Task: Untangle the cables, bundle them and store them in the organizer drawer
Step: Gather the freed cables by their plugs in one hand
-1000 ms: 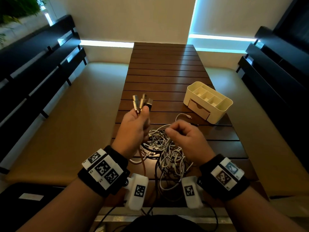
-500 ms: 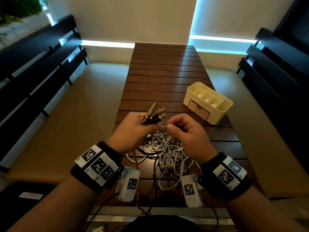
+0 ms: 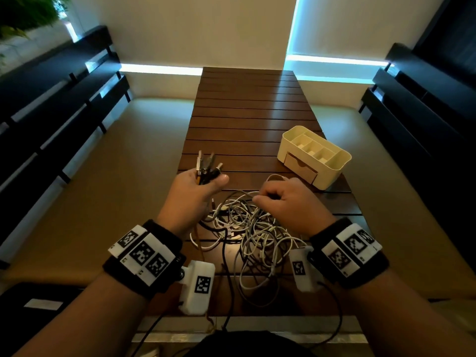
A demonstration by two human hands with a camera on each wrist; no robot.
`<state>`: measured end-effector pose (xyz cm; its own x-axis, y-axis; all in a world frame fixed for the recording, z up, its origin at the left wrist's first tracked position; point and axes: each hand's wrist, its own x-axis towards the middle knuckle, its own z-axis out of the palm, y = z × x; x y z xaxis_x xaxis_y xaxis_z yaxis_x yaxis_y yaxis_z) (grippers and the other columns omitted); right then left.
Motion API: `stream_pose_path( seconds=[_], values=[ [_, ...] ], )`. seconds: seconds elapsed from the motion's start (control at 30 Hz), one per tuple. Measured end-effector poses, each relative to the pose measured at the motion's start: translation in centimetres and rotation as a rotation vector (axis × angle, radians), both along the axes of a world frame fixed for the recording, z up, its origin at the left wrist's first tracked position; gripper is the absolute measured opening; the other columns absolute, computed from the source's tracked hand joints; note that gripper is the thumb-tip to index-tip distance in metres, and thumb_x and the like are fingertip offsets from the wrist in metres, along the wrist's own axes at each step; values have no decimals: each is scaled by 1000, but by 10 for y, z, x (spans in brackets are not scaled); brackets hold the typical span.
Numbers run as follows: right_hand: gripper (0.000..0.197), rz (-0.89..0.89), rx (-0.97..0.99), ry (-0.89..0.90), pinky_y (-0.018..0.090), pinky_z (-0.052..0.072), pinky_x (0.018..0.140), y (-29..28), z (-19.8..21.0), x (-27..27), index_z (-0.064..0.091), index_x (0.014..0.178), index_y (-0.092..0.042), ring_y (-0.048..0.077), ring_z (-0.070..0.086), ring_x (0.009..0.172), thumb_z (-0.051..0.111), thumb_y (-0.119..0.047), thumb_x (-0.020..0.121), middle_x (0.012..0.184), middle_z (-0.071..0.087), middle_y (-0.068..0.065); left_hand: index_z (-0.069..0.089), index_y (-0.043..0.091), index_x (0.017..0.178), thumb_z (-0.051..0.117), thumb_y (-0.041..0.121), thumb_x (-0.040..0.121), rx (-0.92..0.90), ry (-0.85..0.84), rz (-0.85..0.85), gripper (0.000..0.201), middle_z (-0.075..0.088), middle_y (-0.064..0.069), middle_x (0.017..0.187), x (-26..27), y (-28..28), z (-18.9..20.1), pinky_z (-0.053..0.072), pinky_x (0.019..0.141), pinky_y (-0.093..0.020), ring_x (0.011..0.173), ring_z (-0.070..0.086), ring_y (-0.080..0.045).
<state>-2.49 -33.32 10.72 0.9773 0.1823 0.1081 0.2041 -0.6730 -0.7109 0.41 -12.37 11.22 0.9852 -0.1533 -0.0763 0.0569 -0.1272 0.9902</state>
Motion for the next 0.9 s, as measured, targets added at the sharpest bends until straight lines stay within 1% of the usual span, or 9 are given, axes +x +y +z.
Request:
stream_pose_path(
  seconds=[0.1,0.2,0.27,0.33,0.43,0.53,0.67,0.8,0.9],
  values=[
    [19,85,59,-30,15,40,51,9,12,0,66,76,-21,6,51,52,63,-27,94,60,58,-5,59,19,79,63,24,94,57,-38,-213,16,47,14,49,-10,-8,8,33,51,-25,42,39,0],
    [16,77,145,-86,23,42,53,13,16,-1,68,80,-15,15,54,56,64,-23,94,64,62,2,59,18,76,61,29,94,47,-16,-317,21,40,6,54,-11,-7,10,27,45,-25,44,31,-8],
    [14,60,169,-87,30,46,56,12,14,-2,69,83,-16,21,57,61,65,-25,93,69,64,5,60,16,77,63,32,91,91,-7,-343,21,39,3,55,-8,-2,12,26,44,-26,44,30,-10],
    [12,46,189,-62,30,48,59,9,11,-3,70,85,-19,20,59,64,66,-27,93,73,66,4,61,15,77,64,34,90,161,-31,-364,23,41,5,53,-7,2,12,27,44,-24,43,32,-10],
    [10,26,269,8,22,48,58,2,1,-5,69,84,-24,10,57,61,65,-27,93,72,64,-3,59,20,76,58,28,97,137,-57,-272,22,38,10,48,-6,5,10,28,42,-23,40,30,-8],
    [15,-56,361,93,28,47,61,-11,-17,-6,70,83,-23,6,54,59,62,-27,95,65,58,-8,55,12,82,50,22,101,-65,9,-117,22,34,10,45,-1,12,8,26,37,-20,36,28,-7],
    [17,-140,285,78,34,46,68,-18,-24,-6,72,81,-20,13,56,66,64,-27,93,73,65,4,59,5,94,50,21,101,-9,-24,-71,20,33,9,43,4,21,4,24,41,-23,36,27,-8],
    [19,-47,112,76,22,44,61,-7,-9,-5,71,78,-22,7,55,61,63,-29,94,68,63,-2,63,15,96,50,24,102,-67,-63,-16,17,34,9,42,10,16,4,23,46,-25,36,27,-6],
    [19,71,34,73,12,42,55,6,3,-6,66,77,-27,4,53,57,61,-29,95,64,59,-8,64,11,99,52,25,101,-38,-105,-43,18,35,9,41,8,7,5,26,48,-25,35,28,-5]
  ],
)
